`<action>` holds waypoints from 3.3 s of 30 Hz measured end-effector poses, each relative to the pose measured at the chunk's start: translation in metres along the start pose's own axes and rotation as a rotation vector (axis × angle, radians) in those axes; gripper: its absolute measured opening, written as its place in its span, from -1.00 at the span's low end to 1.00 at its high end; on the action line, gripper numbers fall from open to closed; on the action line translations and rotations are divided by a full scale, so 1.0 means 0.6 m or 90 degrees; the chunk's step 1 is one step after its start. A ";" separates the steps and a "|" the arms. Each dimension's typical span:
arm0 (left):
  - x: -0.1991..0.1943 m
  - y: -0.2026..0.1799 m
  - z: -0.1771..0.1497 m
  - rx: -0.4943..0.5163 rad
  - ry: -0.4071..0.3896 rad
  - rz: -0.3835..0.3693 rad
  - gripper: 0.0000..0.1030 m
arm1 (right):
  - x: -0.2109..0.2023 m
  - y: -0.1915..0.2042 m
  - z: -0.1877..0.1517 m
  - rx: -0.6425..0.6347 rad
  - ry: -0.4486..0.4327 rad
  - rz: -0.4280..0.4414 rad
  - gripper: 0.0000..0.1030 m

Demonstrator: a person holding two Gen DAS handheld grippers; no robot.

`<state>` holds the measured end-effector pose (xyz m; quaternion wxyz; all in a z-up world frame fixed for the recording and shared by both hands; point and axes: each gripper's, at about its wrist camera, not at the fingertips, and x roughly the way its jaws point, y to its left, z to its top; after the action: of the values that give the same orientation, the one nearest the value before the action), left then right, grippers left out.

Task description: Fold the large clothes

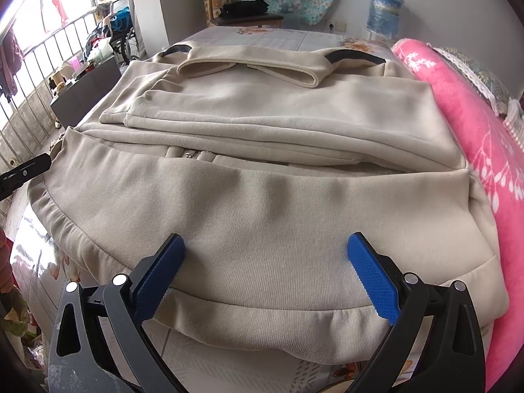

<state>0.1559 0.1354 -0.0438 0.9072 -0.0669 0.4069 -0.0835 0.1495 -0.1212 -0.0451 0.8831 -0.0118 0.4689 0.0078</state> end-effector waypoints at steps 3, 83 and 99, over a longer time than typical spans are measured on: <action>0.008 0.003 0.004 0.007 0.015 0.009 0.23 | 0.000 0.000 0.000 0.000 0.000 0.000 0.85; 0.053 -0.090 -0.002 0.162 0.034 0.191 -0.27 | -0.125 -0.214 0.000 0.082 -0.046 0.040 0.50; 0.053 -0.090 -0.002 0.160 0.036 0.189 -0.27 | -0.052 -0.280 0.015 0.164 0.063 0.097 0.09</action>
<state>0.1706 0.0762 -0.0576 0.8990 0.1103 0.4237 -0.0007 0.1436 -0.2887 -0.0119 0.8499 0.1369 0.5086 0.0141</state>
